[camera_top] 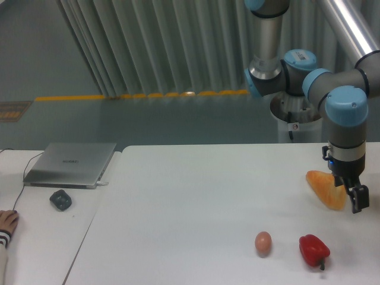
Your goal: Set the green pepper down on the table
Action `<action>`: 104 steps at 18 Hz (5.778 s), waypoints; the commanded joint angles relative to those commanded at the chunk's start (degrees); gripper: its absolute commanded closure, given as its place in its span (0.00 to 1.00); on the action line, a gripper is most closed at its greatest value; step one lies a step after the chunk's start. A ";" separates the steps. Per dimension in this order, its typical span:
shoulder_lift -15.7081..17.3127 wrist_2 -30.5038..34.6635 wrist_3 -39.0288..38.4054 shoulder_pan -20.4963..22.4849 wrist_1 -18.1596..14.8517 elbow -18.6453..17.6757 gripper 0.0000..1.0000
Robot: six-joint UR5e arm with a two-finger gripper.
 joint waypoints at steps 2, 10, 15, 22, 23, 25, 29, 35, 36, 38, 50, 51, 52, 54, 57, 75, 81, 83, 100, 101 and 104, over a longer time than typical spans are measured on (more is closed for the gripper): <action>0.00 1.68 0.71 0.00 0.00 -0.09 0.00; -0.09 6.68 5.36 -0.18 0.00 -0.18 0.00; -0.09 10.48 8.36 -0.62 0.09 -0.18 0.00; 0.09 4.26 4.15 -0.53 0.61 1.05 0.00; 0.18 2.50 2.92 -0.35 0.62 1.23 0.00; 0.26 1.16 0.81 -0.35 0.62 1.49 0.00; -0.09 -0.85 -2.79 -0.62 0.96 1.84 0.00; -0.17 -4.99 -7.46 -0.53 2.37 2.20 0.00; -0.17 -5.17 -7.55 -0.53 2.37 2.20 0.00; -0.17 -5.34 -7.55 -0.53 2.37 2.20 0.00; 0.44 -4.11 -9.47 3.15 3.60 1.93 0.00; 0.61 -4.11 -10.35 4.29 4.04 2.11 0.00; 0.62 -4.11 -9.92 5.35 4.30 2.28 0.00; 0.88 -3.94 -10.09 6.59 4.39 3.24 0.00; 0.61 -1.40 -9.66 7.81 4.66 4.22 0.00; -3.51 4.50 49.57 16.34 4.48 5.36 0.00; -7.02 4.76 55.12 18.37 7.46 6.68 0.00; -8.43 4.68 57.22 19.25 9.31 7.03 0.00; -13.36 5.03 66.54 22.06 12.30 9.40 0.00; -13.71 5.03 66.63 22.23 12.39 9.40 0.00; -13.97 4.94 66.54 22.94 12.39 9.32 0.00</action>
